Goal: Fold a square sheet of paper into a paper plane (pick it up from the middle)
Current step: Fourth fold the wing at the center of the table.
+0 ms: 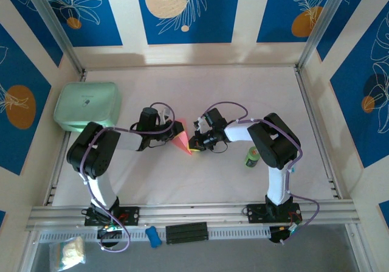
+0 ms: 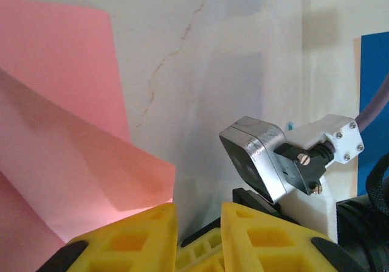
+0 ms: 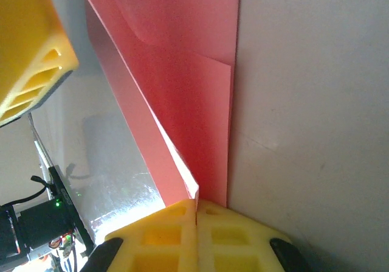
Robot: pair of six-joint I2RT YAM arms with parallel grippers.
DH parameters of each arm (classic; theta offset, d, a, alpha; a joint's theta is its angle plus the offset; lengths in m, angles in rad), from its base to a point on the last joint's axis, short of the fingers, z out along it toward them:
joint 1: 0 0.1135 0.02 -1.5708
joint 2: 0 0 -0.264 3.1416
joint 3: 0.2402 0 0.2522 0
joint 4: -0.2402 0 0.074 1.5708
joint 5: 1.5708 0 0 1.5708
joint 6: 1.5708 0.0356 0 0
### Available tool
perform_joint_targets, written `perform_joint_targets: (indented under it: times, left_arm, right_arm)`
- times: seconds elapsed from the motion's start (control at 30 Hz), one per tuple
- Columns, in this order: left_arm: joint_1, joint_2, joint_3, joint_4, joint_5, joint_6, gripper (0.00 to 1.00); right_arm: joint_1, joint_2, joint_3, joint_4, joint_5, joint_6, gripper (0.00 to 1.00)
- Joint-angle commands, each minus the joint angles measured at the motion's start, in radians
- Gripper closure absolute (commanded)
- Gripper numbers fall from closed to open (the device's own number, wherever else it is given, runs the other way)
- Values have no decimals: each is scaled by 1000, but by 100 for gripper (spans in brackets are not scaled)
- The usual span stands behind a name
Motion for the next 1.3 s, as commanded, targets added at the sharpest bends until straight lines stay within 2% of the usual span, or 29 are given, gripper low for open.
perform_joint_targets:
  times: [0.0,0.23,0.83,1.27]
  left_arm:
    - [8,-5,-25,7,2,18,76]
    - [5,31,-24,21,-3,9,83]
    - [-16,91,37,9,14,12,84]
    - [-17,116,54,13,21,12,83]
  right_arm:
    - [-17,48,-31,-66,78,0,100]
    - [-18,52,-29,-65,77,-1,100]
    - [-19,68,-21,-85,82,-18,96]
    - [-19,74,-23,-89,100,-28,98]
